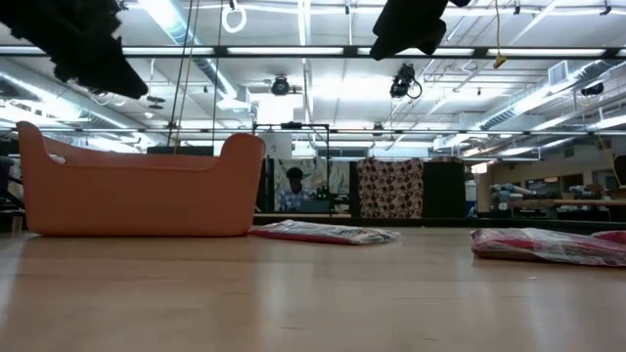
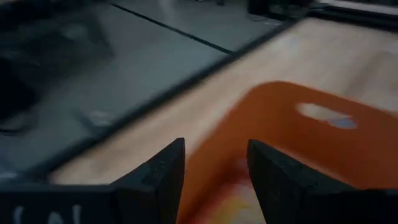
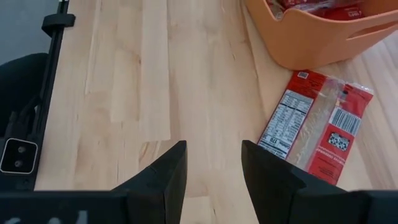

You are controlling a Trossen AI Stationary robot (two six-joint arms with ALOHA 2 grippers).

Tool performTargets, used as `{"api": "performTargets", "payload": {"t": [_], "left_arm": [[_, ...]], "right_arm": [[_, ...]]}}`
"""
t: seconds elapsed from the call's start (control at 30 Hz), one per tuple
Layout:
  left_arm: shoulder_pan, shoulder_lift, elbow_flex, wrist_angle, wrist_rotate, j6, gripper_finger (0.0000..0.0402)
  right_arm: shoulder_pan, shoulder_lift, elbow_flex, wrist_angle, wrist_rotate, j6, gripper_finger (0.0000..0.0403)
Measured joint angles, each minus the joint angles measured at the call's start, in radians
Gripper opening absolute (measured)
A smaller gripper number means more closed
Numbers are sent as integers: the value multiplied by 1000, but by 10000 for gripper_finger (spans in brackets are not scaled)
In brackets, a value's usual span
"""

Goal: Sort popcorn bags into baskets
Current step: Put the red popcorn bag into the orange bin

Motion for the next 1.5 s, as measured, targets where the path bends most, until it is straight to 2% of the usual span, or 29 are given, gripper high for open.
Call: {"api": "performTargets", "payload": {"t": [0.1, 0.27, 0.33, 0.37, 0.5, 0.7, 0.83, 0.93, 1.1, 1.23, 1.37, 1.5], "left_arm": [[1, 2, 0, 197, 174, 201, 178], [-24, 47, -4, 527, 618, 579, 172], [-41, 82, -4, 633, 718, 667, 172], [-49, 97, -5, 672, 736, 690, 172], [-61, 168, -6, 764, 717, 705, 172], [-60, 253, -6, 781, 700, 623, 171], [-62, 280, -6, 792, 740, 568, 171], [-72, 291, -6, 790, 775, 541, 171], [-95, 291, -6, 793, 788, 540, 171], [-101, 290, -6, 797, 788, 513, 171], [-101, 290, -6, 795, 788, 495, 171], [-101, 290, -6, 797, 788, 496, 171]], "right_arm": [[-7, 2, 0, 4, 0, -21, 157], [-16, 20, 1, 38, 32, -61, 157], [-16, 41, 1, 45, 67, -69, 157], [-17, 54, 1, 49, 81, -77, 157], [-16, 133, 1, 52, 148, -100, 157], [-17, 252, 1, 61, 339, -167, 157], [-27, 289, 0, 4, 352, -152, 162], [-51, 280, 0, -89, 214, -141, 172], [-62, 247, 1, -324, -67, -263, 182], [-64, 242, 1, -568, -265, -207, 181], [-16, 240, 1, -755, -335, -169, 177], [68, 240, -2, -809, -349, -292, 176]]}}
